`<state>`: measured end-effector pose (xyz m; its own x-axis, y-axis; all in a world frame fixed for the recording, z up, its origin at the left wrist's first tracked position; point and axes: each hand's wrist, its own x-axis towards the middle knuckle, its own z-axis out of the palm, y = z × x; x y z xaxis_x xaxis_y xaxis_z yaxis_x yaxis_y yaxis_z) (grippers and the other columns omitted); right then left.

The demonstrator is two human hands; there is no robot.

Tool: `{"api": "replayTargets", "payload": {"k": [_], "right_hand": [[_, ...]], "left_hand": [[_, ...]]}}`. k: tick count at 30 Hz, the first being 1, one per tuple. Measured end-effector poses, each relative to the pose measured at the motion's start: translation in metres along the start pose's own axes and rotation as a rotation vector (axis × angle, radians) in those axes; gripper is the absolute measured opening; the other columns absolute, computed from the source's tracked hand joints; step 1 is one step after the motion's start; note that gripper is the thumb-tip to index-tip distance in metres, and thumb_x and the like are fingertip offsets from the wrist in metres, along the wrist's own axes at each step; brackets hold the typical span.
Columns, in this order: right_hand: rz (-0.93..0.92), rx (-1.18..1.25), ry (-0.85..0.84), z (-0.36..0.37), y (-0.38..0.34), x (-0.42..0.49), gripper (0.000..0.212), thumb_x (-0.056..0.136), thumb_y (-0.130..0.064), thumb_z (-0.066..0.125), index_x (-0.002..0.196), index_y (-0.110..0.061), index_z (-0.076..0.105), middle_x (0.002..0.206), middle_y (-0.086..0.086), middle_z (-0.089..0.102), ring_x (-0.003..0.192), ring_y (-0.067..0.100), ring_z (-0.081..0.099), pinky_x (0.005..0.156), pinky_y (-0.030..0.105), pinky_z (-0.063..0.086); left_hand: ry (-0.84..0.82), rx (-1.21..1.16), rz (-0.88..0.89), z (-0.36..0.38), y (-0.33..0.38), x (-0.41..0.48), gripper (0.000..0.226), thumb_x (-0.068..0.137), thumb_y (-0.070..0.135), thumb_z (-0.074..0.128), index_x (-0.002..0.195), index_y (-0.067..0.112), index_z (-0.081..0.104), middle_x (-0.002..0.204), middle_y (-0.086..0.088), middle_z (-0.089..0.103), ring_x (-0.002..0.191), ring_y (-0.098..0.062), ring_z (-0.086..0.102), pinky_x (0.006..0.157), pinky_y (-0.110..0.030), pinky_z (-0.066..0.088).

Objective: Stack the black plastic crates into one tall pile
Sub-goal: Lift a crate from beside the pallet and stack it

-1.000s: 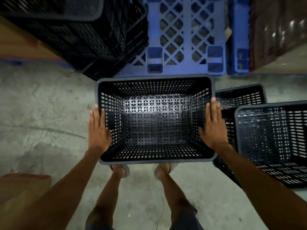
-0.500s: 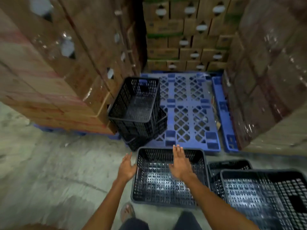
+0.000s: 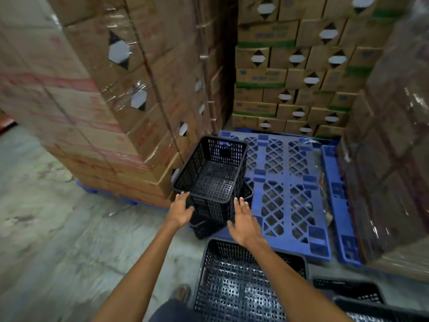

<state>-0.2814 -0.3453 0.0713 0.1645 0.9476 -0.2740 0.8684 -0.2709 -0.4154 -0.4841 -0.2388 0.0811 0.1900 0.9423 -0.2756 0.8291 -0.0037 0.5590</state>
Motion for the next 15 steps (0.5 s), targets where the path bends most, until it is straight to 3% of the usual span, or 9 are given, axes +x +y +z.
{"api": "replayTargets", "payload": {"k": [6,9,12,15], "right_hand": [[0.096,0.142,-0.041,0.028,-0.023,0.059,0.075,0.1,-0.035,0.043,0.157,-0.015,-0.002,0.165,0.003,-0.001,0.152,0.023,0.008,0.117,0.04,0.031],[0.25,0.287,-0.05,0.054,-0.043,0.103,0.074,0.1,-0.039,0.041,0.157,-0.017,0.001,0.164,0.004,0.012,0.147,0.026,0.025,0.111,0.04,0.039],[0.596,0.585,-0.021,0.092,-0.07,0.15,0.073,0.098,-0.046,0.043,0.156,-0.019,0.009,0.15,0.011,0.044,0.131,0.031,0.049,0.103,0.04,0.046],[0.918,0.85,-0.032,0.116,-0.097,0.191,0.073,0.097,-0.048,0.047,0.155,-0.014,0.019,0.148,0.015,0.047,0.134,0.033,0.046,0.106,0.036,0.039]], "left_hand": [[-0.062,0.146,0.164,-0.043,0.019,0.114,0.065,0.094,0.019,0.055,0.153,0.012,0.028,0.164,-0.01,0.017,0.153,-0.024,0.011,0.122,-0.036,0.017],[-0.097,0.247,0.248,-0.064,0.033,0.204,0.063,0.097,0.021,0.052,0.154,0.014,0.025,0.164,-0.008,0.016,0.153,-0.024,0.008,0.122,-0.038,0.017],[-0.159,0.275,0.335,-0.059,0.051,0.309,0.062,0.098,0.022,0.051,0.154,0.015,0.026,0.164,-0.008,0.018,0.153,-0.024,0.012,0.122,-0.038,0.019],[-0.258,0.289,0.386,-0.043,0.058,0.386,0.061,0.099,0.025,0.05,0.154,0.017,0.025,0.165,-0.005,0.016,0.153,-0.022,0.009,0.122,-0.041,0.022]]}}
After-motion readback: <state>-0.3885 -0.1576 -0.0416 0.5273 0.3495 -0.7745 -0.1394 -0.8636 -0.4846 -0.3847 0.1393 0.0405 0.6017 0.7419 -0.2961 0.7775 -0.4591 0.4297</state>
